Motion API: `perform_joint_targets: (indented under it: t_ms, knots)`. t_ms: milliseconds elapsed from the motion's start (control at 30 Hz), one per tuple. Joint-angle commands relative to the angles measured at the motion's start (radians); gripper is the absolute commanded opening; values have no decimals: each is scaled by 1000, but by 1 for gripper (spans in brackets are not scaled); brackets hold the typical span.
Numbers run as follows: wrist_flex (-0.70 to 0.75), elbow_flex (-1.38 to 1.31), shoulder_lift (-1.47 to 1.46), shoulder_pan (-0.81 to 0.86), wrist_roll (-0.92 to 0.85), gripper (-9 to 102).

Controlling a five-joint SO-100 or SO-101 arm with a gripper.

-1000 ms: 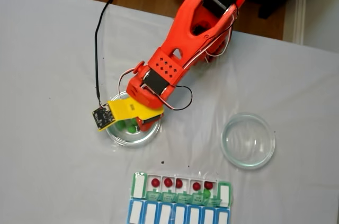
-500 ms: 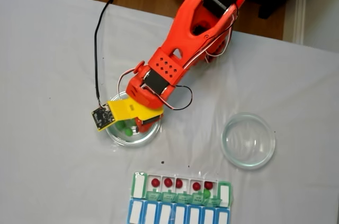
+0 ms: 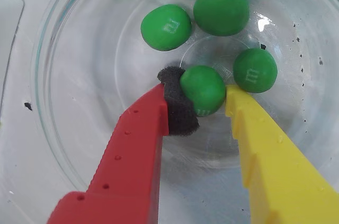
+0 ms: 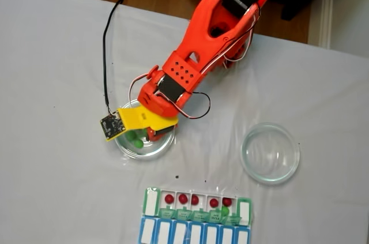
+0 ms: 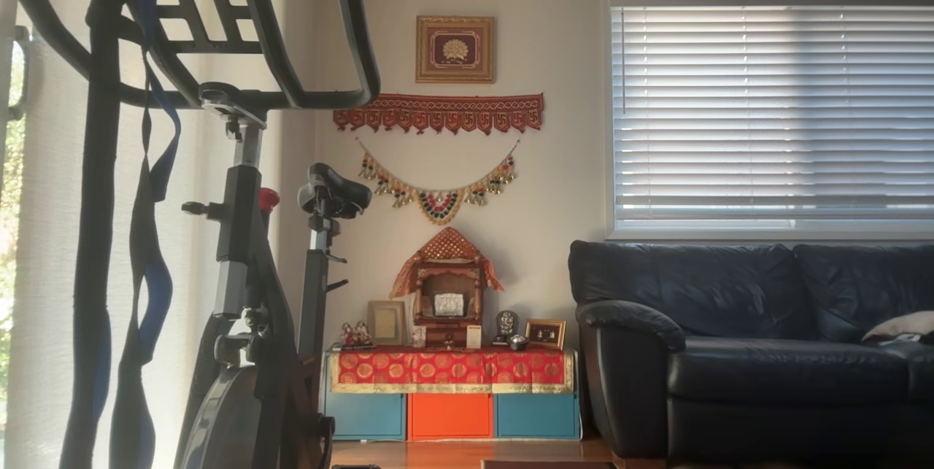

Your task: Sort medicines into box.

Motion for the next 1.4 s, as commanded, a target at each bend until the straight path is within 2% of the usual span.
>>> perform_joint_targets:
  t_ms: [0, 233, 567, 800, 967, 1200, 1367]
  knots:
    - [20, -18, 72, 0, -9, 1]
    - [123, -92, 60, -5, 5, 1]
    - [417, -302, 121, 9, 67, 1]
    - [505, -413, 193, -8, 133, 1]
    - [560, -546, 167, -98, 250, 1]
    - [698, -735, 32, -310, 517, 1]
    - [713, -775, -74, -459, 640, 1]
